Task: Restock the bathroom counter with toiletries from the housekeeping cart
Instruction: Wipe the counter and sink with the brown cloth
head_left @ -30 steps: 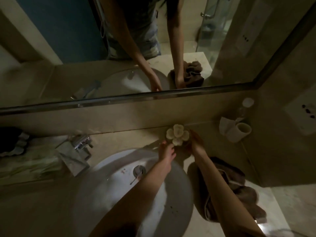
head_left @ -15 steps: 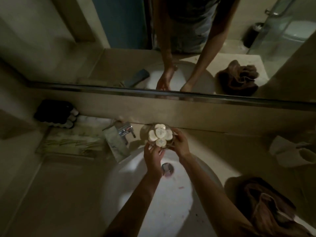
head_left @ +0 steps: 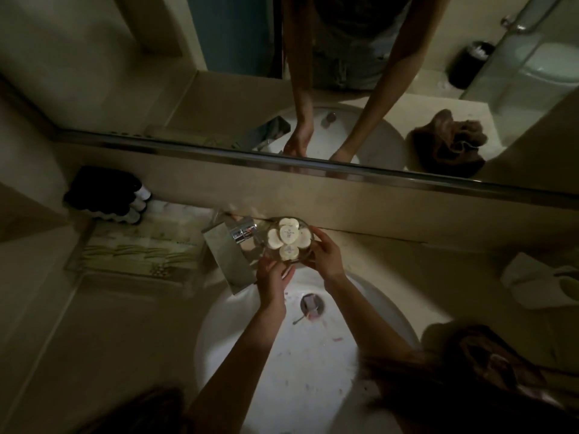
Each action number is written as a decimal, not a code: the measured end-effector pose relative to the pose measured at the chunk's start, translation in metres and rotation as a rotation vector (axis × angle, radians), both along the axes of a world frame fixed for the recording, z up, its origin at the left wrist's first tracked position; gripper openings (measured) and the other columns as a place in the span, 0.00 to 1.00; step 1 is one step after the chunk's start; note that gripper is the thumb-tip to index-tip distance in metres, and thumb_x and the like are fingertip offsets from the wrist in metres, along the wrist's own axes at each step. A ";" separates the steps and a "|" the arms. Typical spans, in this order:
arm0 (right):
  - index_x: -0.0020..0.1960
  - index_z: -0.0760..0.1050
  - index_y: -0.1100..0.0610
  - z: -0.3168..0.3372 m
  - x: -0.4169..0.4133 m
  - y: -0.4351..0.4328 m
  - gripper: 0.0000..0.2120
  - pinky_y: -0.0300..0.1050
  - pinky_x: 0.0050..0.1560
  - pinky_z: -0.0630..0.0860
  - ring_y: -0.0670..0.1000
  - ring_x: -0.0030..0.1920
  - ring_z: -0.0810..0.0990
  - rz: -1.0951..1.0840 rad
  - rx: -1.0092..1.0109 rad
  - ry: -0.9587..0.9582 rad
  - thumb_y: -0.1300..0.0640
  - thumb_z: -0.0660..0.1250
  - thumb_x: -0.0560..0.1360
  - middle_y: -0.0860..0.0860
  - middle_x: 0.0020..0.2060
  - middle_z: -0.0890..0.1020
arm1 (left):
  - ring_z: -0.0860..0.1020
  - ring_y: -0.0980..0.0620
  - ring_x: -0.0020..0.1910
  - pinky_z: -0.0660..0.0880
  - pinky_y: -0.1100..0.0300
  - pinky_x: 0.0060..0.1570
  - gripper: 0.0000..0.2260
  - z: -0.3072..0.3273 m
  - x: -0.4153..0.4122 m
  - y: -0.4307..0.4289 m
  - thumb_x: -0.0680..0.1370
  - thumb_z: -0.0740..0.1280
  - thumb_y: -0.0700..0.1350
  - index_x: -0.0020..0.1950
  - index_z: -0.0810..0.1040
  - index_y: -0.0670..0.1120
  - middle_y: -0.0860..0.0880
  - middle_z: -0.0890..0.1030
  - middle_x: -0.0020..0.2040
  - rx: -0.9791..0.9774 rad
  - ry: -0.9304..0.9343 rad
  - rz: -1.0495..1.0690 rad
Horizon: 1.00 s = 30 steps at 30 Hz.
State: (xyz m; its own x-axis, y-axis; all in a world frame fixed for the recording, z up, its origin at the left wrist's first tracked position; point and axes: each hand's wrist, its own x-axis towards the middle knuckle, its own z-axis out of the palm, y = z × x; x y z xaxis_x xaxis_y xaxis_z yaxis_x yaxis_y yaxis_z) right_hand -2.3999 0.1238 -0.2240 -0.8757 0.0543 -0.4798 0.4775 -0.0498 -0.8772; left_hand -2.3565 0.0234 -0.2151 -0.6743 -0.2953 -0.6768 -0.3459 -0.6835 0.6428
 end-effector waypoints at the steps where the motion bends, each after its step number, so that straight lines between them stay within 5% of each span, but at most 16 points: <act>1: 0.72 0.68 0.54 0.001 0.001 0.004 0.19 0.41 0.42 0.82 0.60 0.54 0.81 -0.009 0.001 -0.013 0.62 0.58 0.81 0.60 0.58 0.80 | 0.75 0.44 0.63 0.75 0.52 0.57 0.21 0.000 0.000 0.002 0.76 0.62 0.32 0.67 0.73 0.45 0.42 0.76 0.65 0.022 -0.006 -0.009; 8: 0.75 0.61 0.59 0.031 0.032 0.062 0.21 0.41 0.46 0.76 0.54 0.50 0.78 -0.059 0.018 -0.041 0.63 0.56 0.82 0.60 0.58 0.78 | 0.74 0.40 0.64 0.73 0.51 0.60 0.23 0.015 0.007 0.023 0.76 0.60 0.31 0.70 0.68 0.43 0.39 0.75 0.65 0.056 -0.030 0.072; 10: 0.74 0.63 0.60 0.040 0.055 0.102 0.20 0.45 0.53 0.76 0.57 0.57 0.78 -0.063 0.094 0.016 0.62 0.57 0.82 0.60 0.62 0.76 | 0.74 0.36 0.63 0.73 0.49 0.59 0.21 0.007 0.019 0.042 0.78 0.59 0.33 0.71 0.66 0.42 0.35 0.72 0.67 -0.073 -0.085 0.028; 12: 0.73 0.66 0.58 0.047 0.093 0.147 0.20 0.48 0.60 0.75 0.55 0.62 0.76 -0.106 0.257 0.080 0.60 0.59 0.82 0.55 0.63 0.76 | 0.75 0.36 0.61 0.73 0.45 0.60 0.19 0.001 0.042 0.075 0.80 0.58 0.37 0.71 0.66 0.41 0.36 0.73 0.65 -0.306 -0.138 -0.213; 15: 0.68 0.73 0.53 0.054 0.170 0.209 0.17 0.48 0.62 0.73 0.50 0.60 0.76 -0.297 0.660 0.124 0.56 0.64 0.79 0.49 0.60 0.79 | 0.73 0.43 0.61 0.71 0.51 0.58 0.25 0.012 0.088 0.140 0.79 0.60 0.34 0.75 0.62 0.45 0.43 0.72 0.66 -0.373 0.011 -0.669; 19: 0.65 0.76 0.51 0.034 0.261 0.261 0.20 0.56 0.63 0.71 0.59 0.61 0.75 -0.448 1.109 -0.039 0.47 0.69 0.75 0.55 0.61 0.79 | 0.67 0.45 0.71 0.69 0.51 0.67 0.34 0.029 0.137 0.222 0.72 0.70 0.39 0.75 0.60 0.53 0.46 0.67 0.72 -0.430 0.243 -1.240; 23: 0.75 0.64 0.46 -0.002 0.300 0.277 0.35 0.61 0.66 0.68 0.60 0.67 0.71 -0.330 0.947 -0.240 0.34 0.63 0.71 0.53 0.73 0.68 | 0.62 0.51 0.74 0.64 0.63 0.67 0.40 0.041 0.164 0.273 0.72 0.71 0.31 0.76 0.54 0.53 0.50 0.59 0.75 -0.263 0.203 -1.350; 27: 0.77 0.56 0.42 -0.012 0.305 0.279 0.42 0.63 0.65 0.69 0.58 0.69 0.69 -0.267 0.823 -0.228 0.31 0.64 0.67 0.50 0.75 0.64 | 0.61 0.49 0.75 0.63 0.59 0.69 0.43 0.041 0.172 0.279 0.70 0.74 0.35 0.78 0.54 0.51 0.43 0.52 0.78 -0.563 0.188 -1.354; 30: 0.76 0.58 0.44 -0.011 0.311 0.276 0.42 0.62 0.65 0.68 0.57 0.70 0.69 -0.245 0.816 -0.165 0.38 0.70 0.66 0.51 0.74 0.66 | 0.60 0.47 0.75 0.63 0.58 0.68 0.46 0.042 0.180 0.277 0.71 0.74 0.38 0.79 0.47 0.52 0.43 0.50 0.79 -0.710 0.189 -1.346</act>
